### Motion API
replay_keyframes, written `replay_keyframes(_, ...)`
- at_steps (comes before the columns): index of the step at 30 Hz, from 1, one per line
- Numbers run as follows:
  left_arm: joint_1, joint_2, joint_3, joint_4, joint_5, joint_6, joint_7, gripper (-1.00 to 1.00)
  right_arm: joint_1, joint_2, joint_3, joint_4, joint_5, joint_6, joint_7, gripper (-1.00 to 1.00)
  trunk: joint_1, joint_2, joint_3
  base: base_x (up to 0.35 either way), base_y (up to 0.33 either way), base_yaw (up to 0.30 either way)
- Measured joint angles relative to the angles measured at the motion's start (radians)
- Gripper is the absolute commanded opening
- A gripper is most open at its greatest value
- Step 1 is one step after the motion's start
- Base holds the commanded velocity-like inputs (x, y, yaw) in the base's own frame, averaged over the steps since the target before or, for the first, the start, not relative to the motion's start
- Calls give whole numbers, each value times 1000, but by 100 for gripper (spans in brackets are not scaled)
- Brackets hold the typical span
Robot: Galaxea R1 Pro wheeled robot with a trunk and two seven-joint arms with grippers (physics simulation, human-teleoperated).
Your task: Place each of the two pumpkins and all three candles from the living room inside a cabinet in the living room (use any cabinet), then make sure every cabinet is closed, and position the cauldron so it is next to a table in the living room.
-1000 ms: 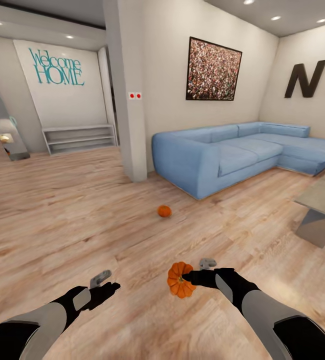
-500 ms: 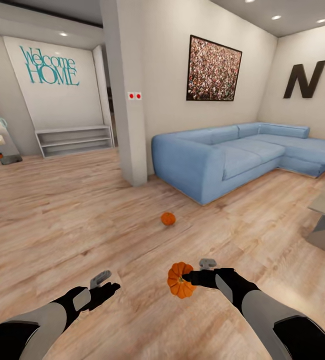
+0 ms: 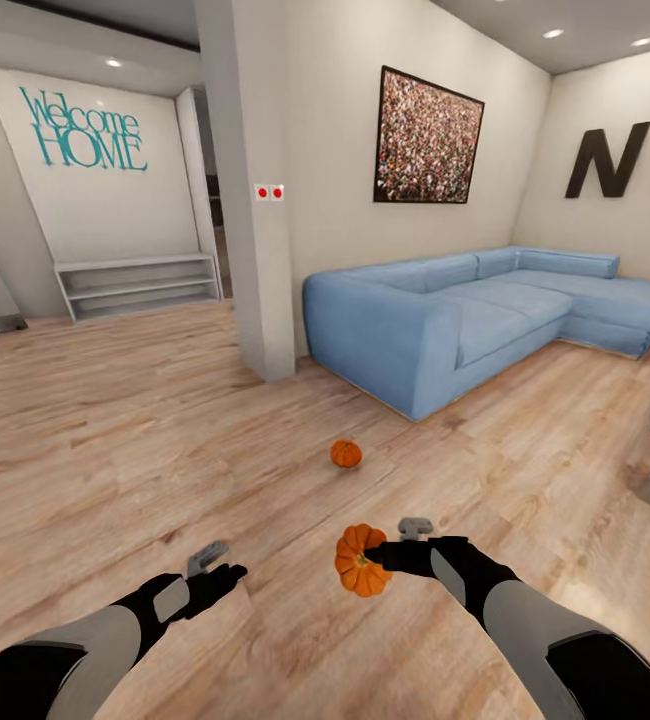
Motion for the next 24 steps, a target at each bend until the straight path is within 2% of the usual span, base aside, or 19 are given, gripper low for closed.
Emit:
replay_keyframes(6,0,-1,0,0,0,-7,2,100,0,0,-1,0,-1,1,2,-100,0,0,0,300,211,-72)
replay_keyframes(24,0,-1,0,0,0,-7,3,100,0,0,-4,-1,-2,1,0,-100,0,0,11,297,219,-265)
